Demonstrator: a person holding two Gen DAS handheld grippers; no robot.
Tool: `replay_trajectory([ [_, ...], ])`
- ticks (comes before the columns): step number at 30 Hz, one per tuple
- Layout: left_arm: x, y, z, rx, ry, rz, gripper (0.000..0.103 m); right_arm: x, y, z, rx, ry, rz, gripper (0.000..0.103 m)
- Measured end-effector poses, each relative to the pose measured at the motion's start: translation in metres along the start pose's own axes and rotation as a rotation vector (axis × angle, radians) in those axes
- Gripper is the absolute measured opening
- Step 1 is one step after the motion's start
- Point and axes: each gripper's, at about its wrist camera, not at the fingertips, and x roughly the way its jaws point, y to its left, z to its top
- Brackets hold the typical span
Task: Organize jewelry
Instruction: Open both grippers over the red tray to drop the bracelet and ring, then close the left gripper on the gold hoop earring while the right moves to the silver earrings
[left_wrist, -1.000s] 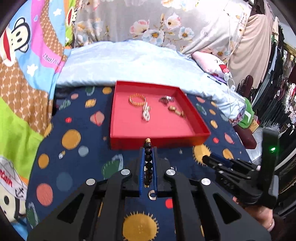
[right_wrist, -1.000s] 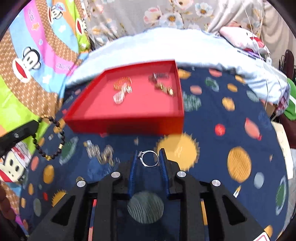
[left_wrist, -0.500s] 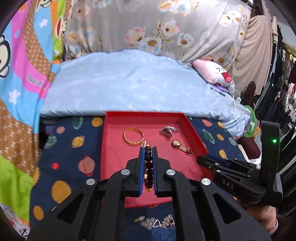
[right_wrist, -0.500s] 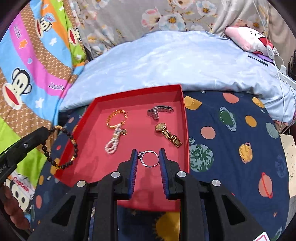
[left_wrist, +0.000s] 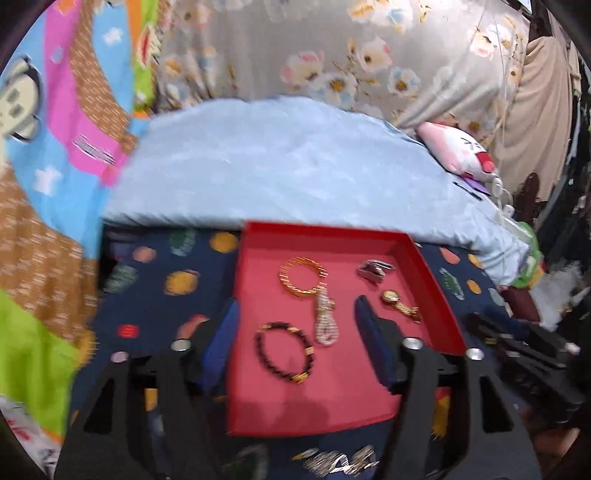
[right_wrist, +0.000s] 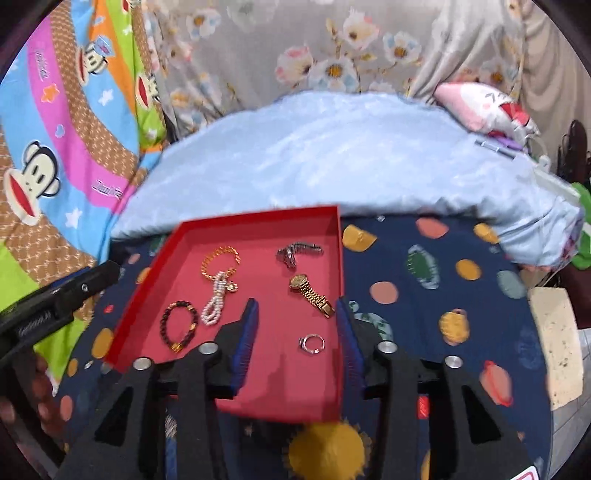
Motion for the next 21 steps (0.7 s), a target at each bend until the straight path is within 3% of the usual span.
replay_trajectory([
  [2,-0.026,0.005,-0.006,0.013,-0.024,0.024,0.074,-0.027,0.001,-0.011,-0.007,-0.015,-0.007,0.052],
  [10,-0.081,0.029,-0.070,-0.004,0.035,0.068,0.074,-0.080,0.007,-0.090,-0.005,0.055,-0.036,0.053],
  [15,-0.092,0.042,-0.120,0.023,0.114,0.098,0.074,-0.087,0.011,-0.135,0.021,0.131,-0.029,0.053],
  [21,-0.092,0.037,-0.156,0.022,0.174,0.055,0.074,-0.081,0.016,-0.160,0.051,0.177,-0.019,0.053],
])
